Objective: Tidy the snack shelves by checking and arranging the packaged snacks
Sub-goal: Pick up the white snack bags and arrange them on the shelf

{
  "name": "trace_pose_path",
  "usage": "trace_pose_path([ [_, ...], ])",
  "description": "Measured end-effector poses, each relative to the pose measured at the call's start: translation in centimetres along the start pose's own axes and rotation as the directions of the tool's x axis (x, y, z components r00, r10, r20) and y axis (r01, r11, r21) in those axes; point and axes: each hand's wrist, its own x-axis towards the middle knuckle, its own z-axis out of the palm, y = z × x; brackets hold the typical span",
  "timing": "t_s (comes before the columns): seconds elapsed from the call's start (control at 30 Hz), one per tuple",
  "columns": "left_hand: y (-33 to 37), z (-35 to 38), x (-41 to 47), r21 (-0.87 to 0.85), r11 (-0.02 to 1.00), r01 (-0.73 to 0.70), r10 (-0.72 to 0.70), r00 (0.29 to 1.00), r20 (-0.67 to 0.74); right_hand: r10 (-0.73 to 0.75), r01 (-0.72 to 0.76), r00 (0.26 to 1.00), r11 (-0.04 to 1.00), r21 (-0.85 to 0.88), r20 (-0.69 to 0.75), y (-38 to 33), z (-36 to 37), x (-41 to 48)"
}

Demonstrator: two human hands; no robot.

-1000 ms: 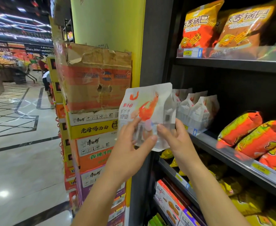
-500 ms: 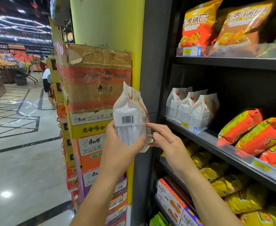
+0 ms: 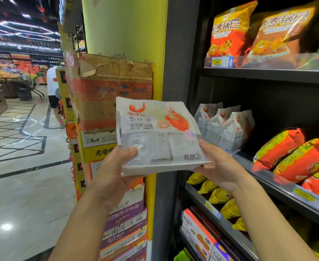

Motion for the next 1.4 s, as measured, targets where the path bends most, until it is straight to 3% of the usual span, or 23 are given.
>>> trace_pose_path([
  [0.1, 0.0, -0.4, 0.4, -0.086, 0.991, 0.101, -0.101, 0.995, 0.007, 0.053, -0.056, 0.998, 0.992, 0.114, 0.024, -1.0, 0.3, -0.3],
  [0.2, 0.4, -0.2, 0.7, -0.138, 0.974, 0.182, -0.177, 0.983, 0.053, 0.05, -0.046, 0.998, 0.995, 0.083, -0.047, -1.4, 0.8, -0.1],
  [0.3, 0.4, -0.2, 1.3, -0.099, 0.977, 0.187, -0.188, 0.982, 0.002, 0.048, -0.042, 0.995, 0.997, 0.069, -0.092, -1.5, 0.7, 0.5],
  [0.43, 0.2, -0.7, 1.9, -0.034, 0.991, 0.133, -0.135, 0.989, -0.067, 0.003, -0.003, 0.997, 1.0, 0.002, -0.082, -1.2, 0.2, 0.8],
  [0.67, -0.3, -3.1, 2.2, 0.248, 0.967, 0.058, -0.063, 0.998, 0.009, -0.171, 0.186, 0.98, 0.969, -0.164, 0.104, 0.1, -2.0, 0.7],
  [0.83, -0.9, -3.5, 1.9, 0.486, 0.87, -0.077, 0.057, 0.997, 0.056, -0.27, 0.292, 0.956, 0.856, -0.427, 0.113, 0.9, -2.8, 0.4],
  [1.0, -1.4, -3.4, 2.4, 0.624, 0.763, -0.17, 0.139, 0.985, 0.098, -0.332, 0.308, 0.942, 0.798, -0.518, 0.05, 1.1, -2.8, 0.4],
  [1.17, -1.5, -2.8, 3.1, 0.659, 0.722, -0.21, 0.176, 0.977, 0.118, -0.351, 0.313, 0.936, 0.776, -0.548, 0.038, 0.6, -3.1, 0.4],
  [1.4, -1.6, -1.6, 5.3, 0.537, 0.819, -0.202, 0.113, 0.974, 0.194, -0.339, 0.284, 0.941, 0.759, -0.585, 0.016, -0.9, -5.6, 0.7],
])
